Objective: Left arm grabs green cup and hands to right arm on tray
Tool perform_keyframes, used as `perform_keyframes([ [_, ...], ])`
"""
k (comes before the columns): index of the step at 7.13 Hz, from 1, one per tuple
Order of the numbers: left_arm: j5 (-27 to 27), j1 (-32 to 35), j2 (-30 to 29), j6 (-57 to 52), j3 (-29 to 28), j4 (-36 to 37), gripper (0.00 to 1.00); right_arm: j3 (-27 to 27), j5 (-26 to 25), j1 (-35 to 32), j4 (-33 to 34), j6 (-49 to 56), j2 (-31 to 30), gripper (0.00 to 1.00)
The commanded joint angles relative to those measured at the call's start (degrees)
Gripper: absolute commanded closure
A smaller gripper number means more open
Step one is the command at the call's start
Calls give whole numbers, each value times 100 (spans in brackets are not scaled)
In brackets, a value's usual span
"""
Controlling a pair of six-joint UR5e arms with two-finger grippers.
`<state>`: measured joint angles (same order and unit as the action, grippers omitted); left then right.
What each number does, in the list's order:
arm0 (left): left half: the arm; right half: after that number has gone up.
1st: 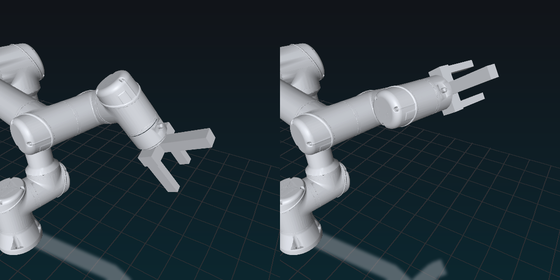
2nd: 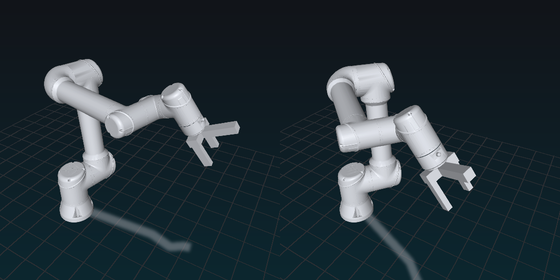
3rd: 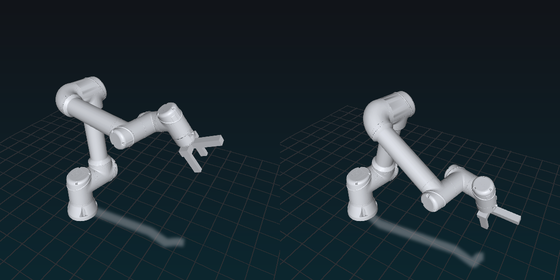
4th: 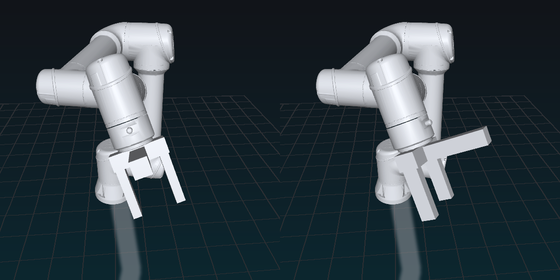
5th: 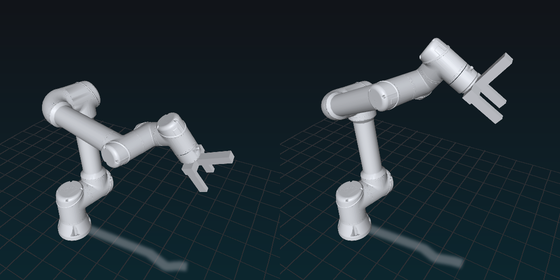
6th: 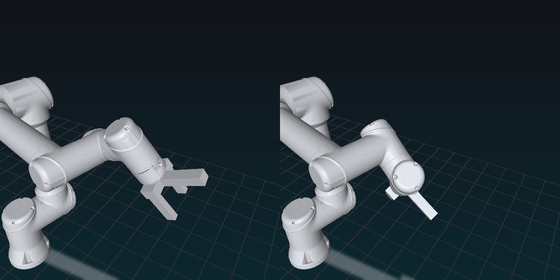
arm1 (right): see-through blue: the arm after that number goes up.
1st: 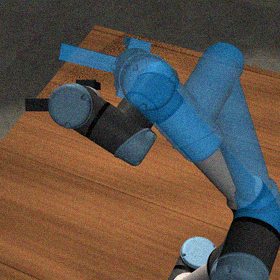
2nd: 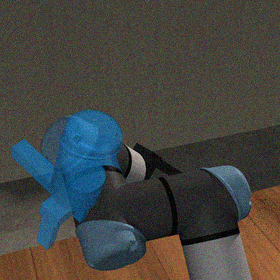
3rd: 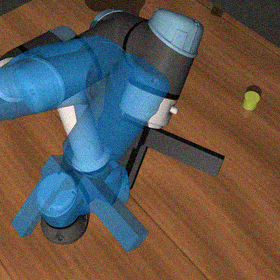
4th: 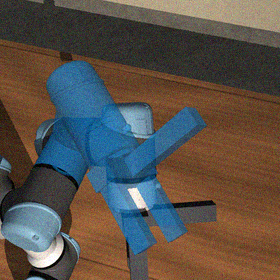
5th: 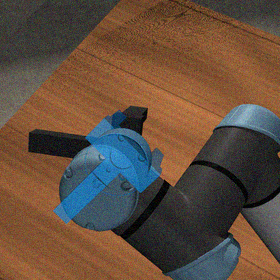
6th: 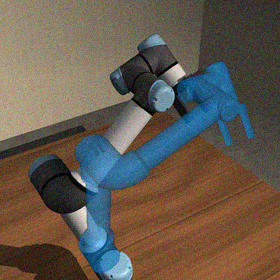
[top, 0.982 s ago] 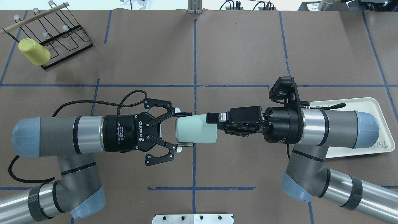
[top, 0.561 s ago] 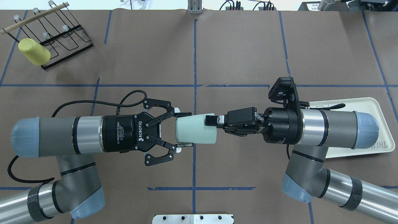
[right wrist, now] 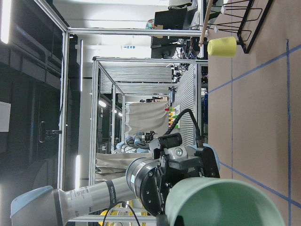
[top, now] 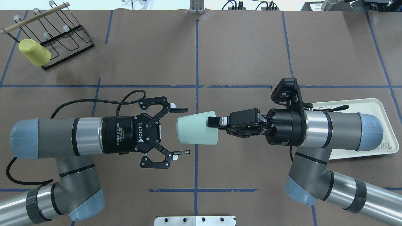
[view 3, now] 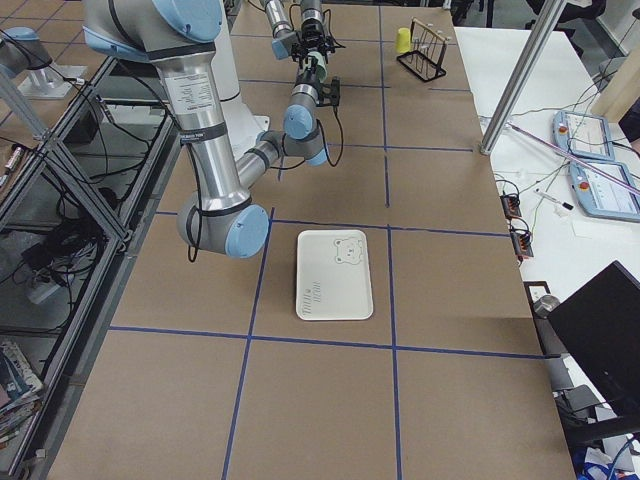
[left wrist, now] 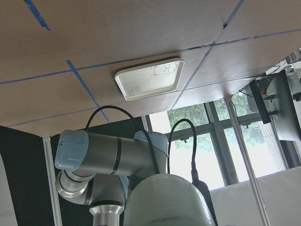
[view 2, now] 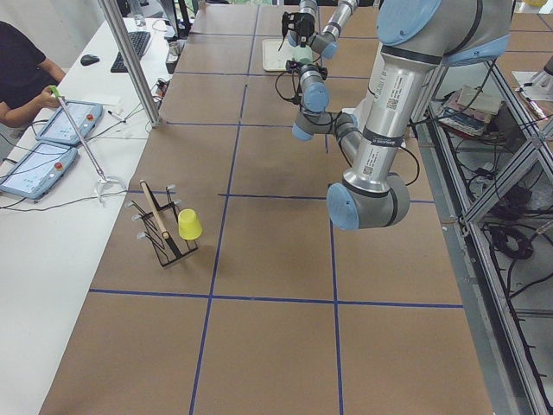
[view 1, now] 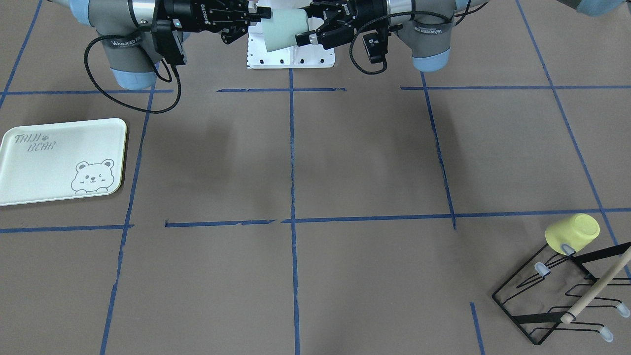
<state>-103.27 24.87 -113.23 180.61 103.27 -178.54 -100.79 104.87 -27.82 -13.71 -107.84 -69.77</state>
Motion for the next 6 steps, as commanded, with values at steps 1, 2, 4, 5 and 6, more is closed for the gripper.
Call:
perform_keyframes([
  [1,0,0,3,-9,9,-6,0,7,7,-4,-18,-9,-10,100],
  [2,0,18,3,-43,9,-6,0,-185,25,-83,-87,-53,-219,100],
  [4,-26,88,73,-96,-17,21,0,-827,-19,-110,-219,-45,-1307,100],
  [5,-35,132,91,-140,-8,21,0,-837,-272,-241,-333,8,-1737,100],
  [6,-9,150,91,-175,-8,29,0,-785,-178,-729,-334,0,-2186,100],
])
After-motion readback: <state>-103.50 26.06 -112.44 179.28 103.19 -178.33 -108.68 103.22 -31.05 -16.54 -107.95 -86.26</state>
